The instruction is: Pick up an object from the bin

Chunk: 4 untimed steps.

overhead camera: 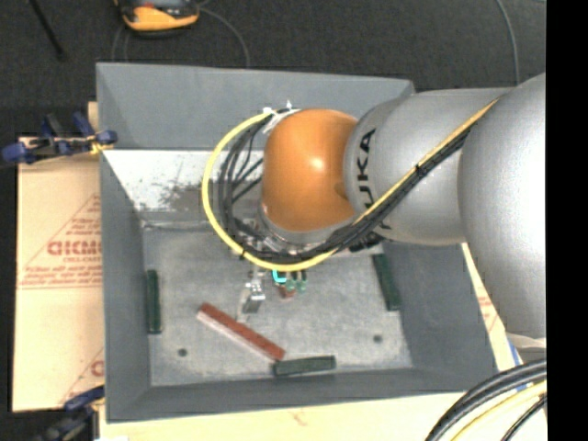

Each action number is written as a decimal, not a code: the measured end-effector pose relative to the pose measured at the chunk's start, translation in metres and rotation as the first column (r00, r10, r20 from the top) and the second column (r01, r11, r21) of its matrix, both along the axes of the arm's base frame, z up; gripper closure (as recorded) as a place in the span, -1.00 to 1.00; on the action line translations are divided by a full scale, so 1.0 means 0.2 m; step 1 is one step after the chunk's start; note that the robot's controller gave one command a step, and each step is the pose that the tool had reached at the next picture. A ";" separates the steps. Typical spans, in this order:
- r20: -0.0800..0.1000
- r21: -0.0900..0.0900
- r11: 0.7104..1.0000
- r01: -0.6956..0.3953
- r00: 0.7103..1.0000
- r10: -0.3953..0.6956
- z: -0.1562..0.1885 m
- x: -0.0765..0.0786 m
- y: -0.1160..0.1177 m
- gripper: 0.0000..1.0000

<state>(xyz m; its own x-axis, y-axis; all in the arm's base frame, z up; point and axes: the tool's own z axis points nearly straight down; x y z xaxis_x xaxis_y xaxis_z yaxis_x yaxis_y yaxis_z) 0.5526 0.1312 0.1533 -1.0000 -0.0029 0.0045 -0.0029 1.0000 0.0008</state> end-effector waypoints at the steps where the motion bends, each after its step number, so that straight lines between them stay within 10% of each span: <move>1: 0.007 0.001 1.000 0.003 1.000 -0.003 0.02 0.01 0.00 -1.00; 2: 0.003 0.002 0.992 0.127 0.992 -0.127 -0.36 -0.28 0.00 1.00; 3: 0.003 0.002 0.992 0.128 0.992 -0.128 -0.36 -0.29 0.00 1.00; 4: 0.007 0.001 0.998 0.063 0.998 -0.063 0.23 -0.18 0.11 1.00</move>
Offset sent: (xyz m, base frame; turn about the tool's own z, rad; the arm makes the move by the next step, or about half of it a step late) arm -0.0588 -0.0015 -0.0781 0.1281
